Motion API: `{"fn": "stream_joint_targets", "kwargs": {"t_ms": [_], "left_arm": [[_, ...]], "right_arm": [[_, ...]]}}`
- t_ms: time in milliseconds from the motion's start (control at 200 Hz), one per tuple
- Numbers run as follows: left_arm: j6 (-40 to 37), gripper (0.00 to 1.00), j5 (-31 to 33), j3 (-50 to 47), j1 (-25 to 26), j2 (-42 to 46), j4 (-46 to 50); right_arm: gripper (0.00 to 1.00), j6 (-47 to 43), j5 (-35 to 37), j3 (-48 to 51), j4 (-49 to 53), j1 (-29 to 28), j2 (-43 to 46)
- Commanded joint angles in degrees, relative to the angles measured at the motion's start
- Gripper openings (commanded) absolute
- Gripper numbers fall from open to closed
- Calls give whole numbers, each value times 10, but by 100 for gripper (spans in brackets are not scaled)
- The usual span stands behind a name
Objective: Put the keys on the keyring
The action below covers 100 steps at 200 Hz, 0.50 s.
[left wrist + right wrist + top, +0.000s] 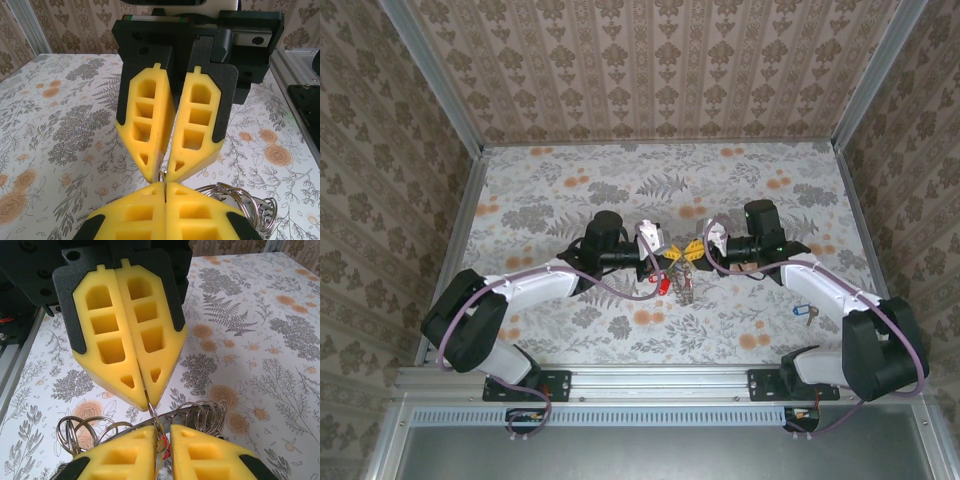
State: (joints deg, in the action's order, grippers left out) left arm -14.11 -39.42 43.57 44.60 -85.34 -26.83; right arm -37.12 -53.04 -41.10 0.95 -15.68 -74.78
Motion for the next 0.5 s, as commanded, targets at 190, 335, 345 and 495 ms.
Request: {"fn": "stream_joint_targets", "kwargs": {"t_ms": [190,335,345,495], "left_arm": [[-3,0,-12,17,3,12,-10],[-44,8,14,28,3,20,59],[-48,9,15,30,3,19,66],[-110,16,43,68,3,18,183]], "right_arm": [[5,-1,-18,-21,-2,-1,-8],[0,-24,18,-40,63,-10,14],[0,-29,23,-42,73,-11,16],[0,-68,93,-75,171,-29,40]]}}
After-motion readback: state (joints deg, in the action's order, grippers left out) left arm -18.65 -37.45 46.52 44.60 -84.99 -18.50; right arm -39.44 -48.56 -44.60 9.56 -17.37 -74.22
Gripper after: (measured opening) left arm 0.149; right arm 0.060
